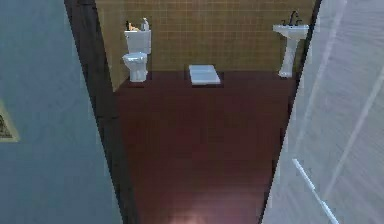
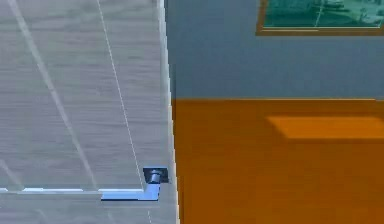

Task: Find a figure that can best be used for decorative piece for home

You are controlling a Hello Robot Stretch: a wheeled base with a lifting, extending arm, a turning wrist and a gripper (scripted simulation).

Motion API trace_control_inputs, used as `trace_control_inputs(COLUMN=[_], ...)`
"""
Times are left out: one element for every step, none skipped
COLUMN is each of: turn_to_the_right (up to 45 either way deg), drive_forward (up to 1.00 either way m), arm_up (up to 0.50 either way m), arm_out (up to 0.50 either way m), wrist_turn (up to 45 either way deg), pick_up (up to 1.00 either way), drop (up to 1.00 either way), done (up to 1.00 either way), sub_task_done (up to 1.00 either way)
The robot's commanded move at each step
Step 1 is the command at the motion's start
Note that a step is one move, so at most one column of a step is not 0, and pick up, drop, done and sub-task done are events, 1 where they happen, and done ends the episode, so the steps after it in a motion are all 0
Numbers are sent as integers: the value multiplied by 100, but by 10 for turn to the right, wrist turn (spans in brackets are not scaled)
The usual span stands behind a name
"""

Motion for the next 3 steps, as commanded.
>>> trace_control_inputs(turn_to_the_right=[0, -360, 0], drive_forward=[95, 0, 45], arm_up=[0, 0, 0], arm_out=[0, 0, 0], wrist_turn=[0, 0, 0], pick_up=[0, 0, 0], drop=[0, 0, 0], done=[0, 0, 0], sub_task_done=[0, 0, 0])
